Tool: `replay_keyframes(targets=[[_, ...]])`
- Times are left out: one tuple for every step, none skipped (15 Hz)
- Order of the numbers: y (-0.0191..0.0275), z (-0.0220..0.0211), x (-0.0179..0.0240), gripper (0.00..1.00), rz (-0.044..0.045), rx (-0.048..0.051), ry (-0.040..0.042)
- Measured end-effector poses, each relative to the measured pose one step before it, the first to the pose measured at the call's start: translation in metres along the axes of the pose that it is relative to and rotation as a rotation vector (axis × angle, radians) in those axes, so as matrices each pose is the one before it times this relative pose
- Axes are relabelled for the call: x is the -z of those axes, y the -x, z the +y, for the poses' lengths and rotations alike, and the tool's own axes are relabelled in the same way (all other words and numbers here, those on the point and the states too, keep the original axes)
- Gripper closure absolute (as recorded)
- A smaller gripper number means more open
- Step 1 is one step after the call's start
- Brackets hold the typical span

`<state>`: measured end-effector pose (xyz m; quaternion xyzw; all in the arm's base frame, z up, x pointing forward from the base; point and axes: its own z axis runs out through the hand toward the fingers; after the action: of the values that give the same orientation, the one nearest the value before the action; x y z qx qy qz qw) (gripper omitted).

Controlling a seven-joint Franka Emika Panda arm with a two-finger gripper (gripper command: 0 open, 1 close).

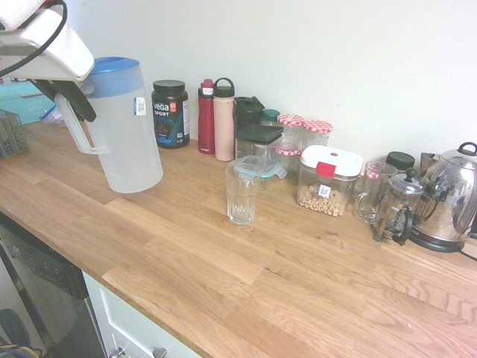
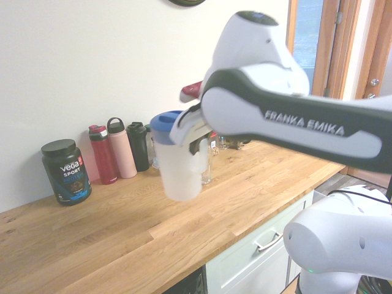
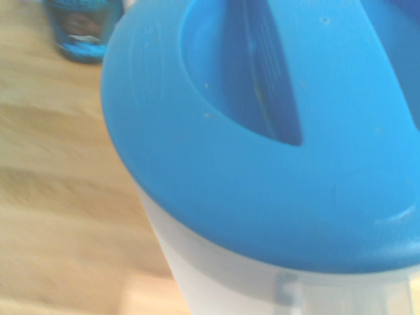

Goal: Pour me some water

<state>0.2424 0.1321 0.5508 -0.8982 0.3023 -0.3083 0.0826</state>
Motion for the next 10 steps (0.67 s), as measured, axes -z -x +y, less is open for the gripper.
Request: replay_keyframes(targets=[[0.0095,-0.01712,-0.01703,1.0,0.00724,0.00203,-0.00648],[0.00559,-0.01435,-0.01723,1.0,0.00435,-0.0044,-0.00212],[0.00276,-0.01267,-0.01477,1.0,-0.00002,-0.01241,-0.00146],[0.00049,-0.01111,-0.01206,1.0,-0.00276,-0.01729,0.00526],[-0.00099,-0.01011,-0.0096,1.0,-0.00199,-0.02074,0.00937],[-0.00026,-0.00738,-0.01011,1.0,-0.00791,-0.02175,0.00954],[-0.00025,-0.00592,-0.00973,1.0,-0.01215,-0.02371,0.011],[-0.00191,-0.00417,-0.00914,1.0,-0.01603,-0.02019,0.0088],[-0.00324,-0.00359,-0.00883,1.0,-0.02111,-0.01499,0.00587],[-0.00511,-0.00206,-0.00778,1.0,-0.01544,-0.01348,0.0039]])
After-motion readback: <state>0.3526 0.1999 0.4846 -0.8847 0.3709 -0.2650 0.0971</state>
